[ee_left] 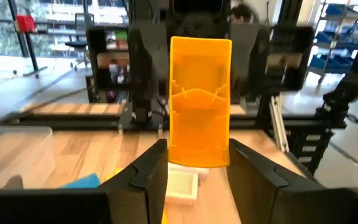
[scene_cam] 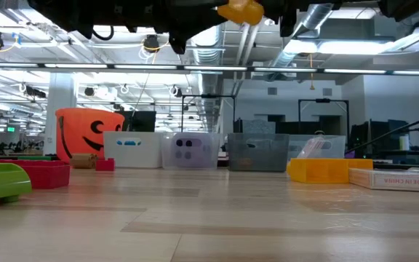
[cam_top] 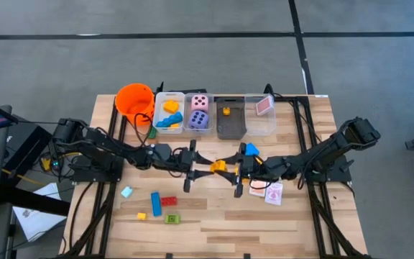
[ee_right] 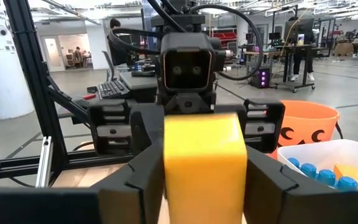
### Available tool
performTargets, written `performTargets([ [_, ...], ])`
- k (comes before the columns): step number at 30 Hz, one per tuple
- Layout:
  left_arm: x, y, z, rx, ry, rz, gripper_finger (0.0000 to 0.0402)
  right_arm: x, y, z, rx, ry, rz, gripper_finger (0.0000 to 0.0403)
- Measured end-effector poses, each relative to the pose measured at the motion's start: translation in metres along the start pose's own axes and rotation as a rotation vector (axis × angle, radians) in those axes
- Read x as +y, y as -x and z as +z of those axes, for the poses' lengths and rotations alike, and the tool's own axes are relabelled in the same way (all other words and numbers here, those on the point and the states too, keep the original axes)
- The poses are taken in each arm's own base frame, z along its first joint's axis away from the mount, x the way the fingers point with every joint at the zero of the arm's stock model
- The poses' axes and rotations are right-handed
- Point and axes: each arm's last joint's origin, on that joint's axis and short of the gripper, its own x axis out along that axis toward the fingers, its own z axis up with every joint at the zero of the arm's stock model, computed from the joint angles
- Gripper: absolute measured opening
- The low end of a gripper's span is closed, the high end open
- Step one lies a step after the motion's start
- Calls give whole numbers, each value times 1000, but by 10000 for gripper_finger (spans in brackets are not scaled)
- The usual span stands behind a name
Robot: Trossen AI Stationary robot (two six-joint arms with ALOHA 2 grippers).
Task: Pick & Place Toys
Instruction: Put the yellow stud game piece into the white bin
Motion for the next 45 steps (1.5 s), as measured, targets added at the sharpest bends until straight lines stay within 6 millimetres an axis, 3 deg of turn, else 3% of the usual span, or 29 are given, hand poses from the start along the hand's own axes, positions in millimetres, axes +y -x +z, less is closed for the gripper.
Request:
performTargets([
  [10,22,2,-20,218,-10,105,127,-1,0,2,-13,-4,-10,222],
  [17,58,14,-39,450,-90,494,125,-1,0,1,-7,-1,-9,225],
  [23,83,26,-33,467,-178,830,125,0,0,1,-4,7,-7,224],
  [30,92,53,-16,532,-281,1147,126,-1,0,0,3,11,-9,224],
  [37,100,83,-12,538,-241,1209,127,0,0,0,3,11,-9,224],
  [45,118,118,-24,519,-185,1323,178,-1,0,0,-1,9,-11,224],
])
